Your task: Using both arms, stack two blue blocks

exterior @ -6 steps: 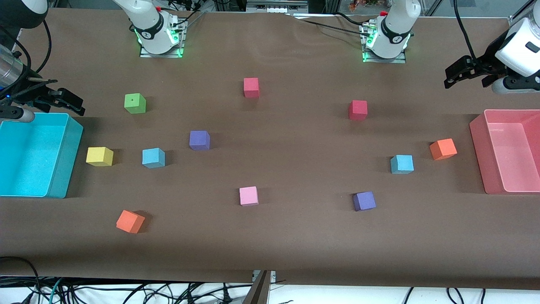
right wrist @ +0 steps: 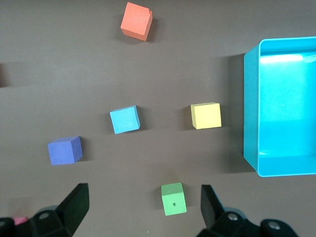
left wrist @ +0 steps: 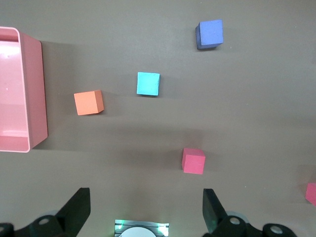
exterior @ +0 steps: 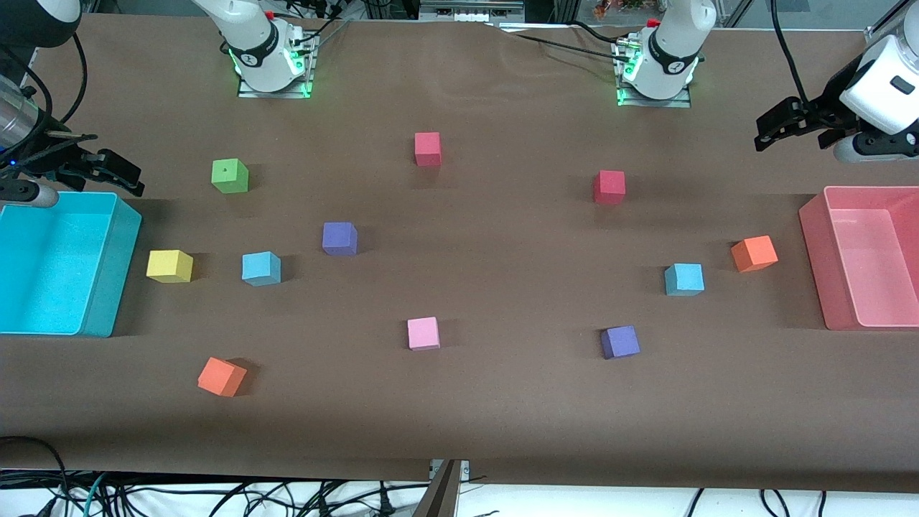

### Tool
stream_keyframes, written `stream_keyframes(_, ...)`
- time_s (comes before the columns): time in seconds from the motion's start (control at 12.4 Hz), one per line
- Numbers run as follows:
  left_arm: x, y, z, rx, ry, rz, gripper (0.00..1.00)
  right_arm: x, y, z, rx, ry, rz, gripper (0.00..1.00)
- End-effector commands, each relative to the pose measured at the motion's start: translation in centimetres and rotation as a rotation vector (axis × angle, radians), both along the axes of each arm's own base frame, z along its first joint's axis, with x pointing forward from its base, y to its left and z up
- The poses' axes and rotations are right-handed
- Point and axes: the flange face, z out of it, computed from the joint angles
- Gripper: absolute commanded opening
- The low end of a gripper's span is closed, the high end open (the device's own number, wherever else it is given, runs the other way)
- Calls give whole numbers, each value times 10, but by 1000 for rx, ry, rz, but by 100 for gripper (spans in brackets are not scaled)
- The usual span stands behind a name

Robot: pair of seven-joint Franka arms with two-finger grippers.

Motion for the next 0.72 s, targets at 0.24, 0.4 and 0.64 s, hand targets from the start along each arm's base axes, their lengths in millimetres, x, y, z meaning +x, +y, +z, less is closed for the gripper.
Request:
stream_keyframes(0.24, -5, -1, 4, 21, -26, -18, 100, -17, 1, -3, -5, 45, 16, 100)
stream_keyframes(0.4, -3, 0, 4, 19, -25, -33, 100, -16, 1, -14, -2, 68, 14, 100)
stream_keyframes(0.64, 1, 1, 5, 18, -30, -30, 100, -7, 15, -40, -5, 107, 38, 100)
